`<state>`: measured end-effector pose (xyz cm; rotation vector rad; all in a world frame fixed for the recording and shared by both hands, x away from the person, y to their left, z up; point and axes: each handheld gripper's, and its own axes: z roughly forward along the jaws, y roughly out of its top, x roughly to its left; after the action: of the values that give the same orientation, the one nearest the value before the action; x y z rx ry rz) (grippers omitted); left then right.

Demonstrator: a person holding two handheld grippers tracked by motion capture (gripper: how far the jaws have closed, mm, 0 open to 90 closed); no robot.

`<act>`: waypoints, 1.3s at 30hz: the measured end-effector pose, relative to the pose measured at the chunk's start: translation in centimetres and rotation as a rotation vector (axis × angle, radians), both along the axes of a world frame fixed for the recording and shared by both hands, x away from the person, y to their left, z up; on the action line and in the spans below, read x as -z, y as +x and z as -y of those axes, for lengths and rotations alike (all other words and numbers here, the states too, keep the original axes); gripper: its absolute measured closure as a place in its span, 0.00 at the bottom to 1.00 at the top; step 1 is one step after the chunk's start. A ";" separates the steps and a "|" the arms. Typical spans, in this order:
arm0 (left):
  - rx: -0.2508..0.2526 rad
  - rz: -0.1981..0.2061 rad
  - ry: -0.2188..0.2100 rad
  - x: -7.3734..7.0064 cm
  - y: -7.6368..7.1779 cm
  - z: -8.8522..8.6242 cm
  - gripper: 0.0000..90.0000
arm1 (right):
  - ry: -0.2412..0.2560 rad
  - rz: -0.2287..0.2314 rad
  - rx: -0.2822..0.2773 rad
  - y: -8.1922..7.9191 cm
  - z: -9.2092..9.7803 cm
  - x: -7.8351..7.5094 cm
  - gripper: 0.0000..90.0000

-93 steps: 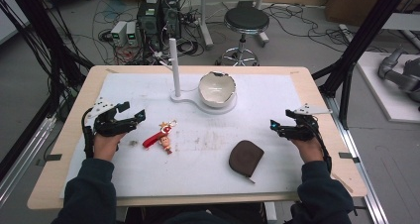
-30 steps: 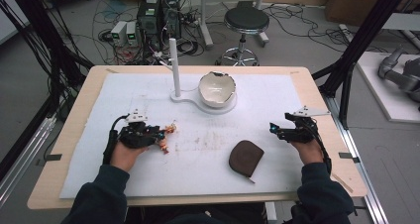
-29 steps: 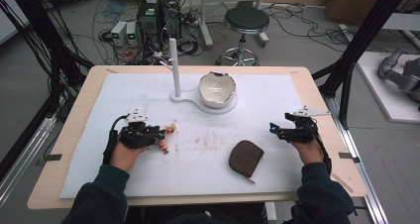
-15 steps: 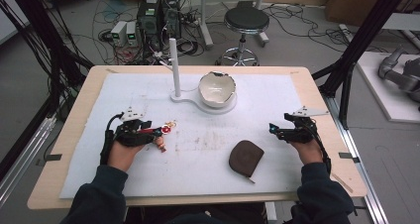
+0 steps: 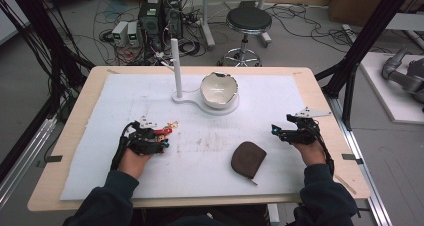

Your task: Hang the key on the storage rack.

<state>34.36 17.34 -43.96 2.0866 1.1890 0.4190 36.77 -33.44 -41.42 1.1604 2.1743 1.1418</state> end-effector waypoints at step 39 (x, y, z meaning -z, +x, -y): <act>0.150 0.324 -0.342 -15.6 8.7 -2.8 0.51 | 0.029 0.014 -0.009 0.3 0.0 -0.2 0.23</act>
<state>43.03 20.16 -28.38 1.7210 0.8415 0.4305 37.02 -33.49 -41.24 1.1533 2.1613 1.1850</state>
